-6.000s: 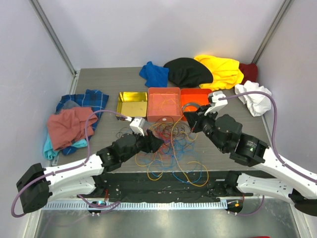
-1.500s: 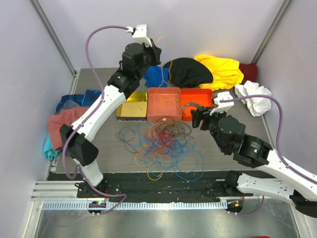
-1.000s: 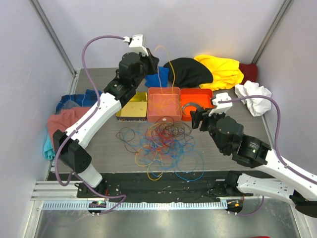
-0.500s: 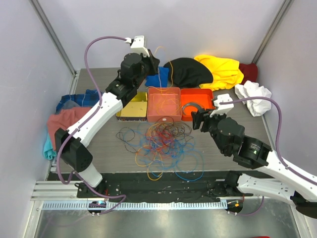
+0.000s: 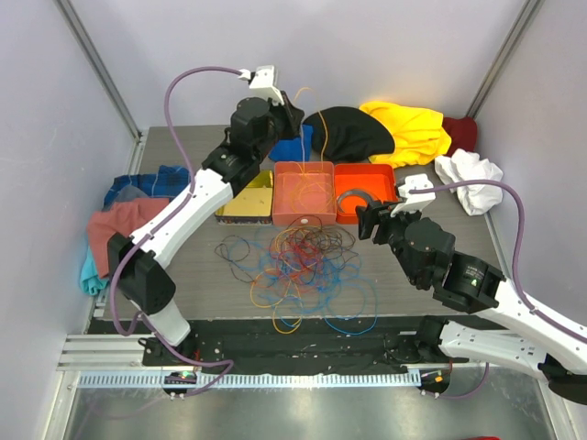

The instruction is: Untangle the cables

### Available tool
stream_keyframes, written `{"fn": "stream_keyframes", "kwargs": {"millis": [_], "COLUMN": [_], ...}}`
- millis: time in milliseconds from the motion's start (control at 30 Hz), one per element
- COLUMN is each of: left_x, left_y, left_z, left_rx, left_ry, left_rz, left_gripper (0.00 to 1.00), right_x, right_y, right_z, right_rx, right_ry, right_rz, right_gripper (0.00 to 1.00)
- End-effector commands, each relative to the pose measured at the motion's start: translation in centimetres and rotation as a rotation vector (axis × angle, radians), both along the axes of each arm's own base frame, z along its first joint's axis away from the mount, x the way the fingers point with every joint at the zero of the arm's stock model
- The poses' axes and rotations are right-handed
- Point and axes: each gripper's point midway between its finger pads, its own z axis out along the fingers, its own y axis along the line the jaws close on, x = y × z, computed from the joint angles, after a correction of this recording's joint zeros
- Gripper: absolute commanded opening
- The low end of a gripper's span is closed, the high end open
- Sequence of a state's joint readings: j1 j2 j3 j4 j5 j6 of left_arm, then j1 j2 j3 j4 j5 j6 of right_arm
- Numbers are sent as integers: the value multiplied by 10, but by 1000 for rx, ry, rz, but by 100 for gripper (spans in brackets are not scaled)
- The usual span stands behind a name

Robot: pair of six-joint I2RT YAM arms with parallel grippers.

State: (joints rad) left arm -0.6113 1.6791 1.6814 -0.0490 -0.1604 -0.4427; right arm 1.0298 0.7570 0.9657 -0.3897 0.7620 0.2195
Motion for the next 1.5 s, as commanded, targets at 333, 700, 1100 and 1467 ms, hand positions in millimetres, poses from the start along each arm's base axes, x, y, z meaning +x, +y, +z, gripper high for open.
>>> {"fn": "stream_keyframes", "kwargs": {"millis": [333,700,1100,1467], "left_x": [-41,-50,4,41], "left_y": [-10,-10,-8,9], "left_z": [45,55,-10,-101], "left_rx": [-63,-60,62,97], "left_ry": [-91,-114,-33,138], "left_rz": [-63,-61,55,126], "left_gripper": [0,0,0,0], "right_x": [2,2,-1,0], "right_y": [0,1,-8,-15], "right_z": [7,1,-3,-9], "right_rx": [46,36,40,-3], "right_ry": [-19,-12,-10,-14], "right_rz": [-16,-15,-29,-55], "right_gripper": [68,68,68,68]}}
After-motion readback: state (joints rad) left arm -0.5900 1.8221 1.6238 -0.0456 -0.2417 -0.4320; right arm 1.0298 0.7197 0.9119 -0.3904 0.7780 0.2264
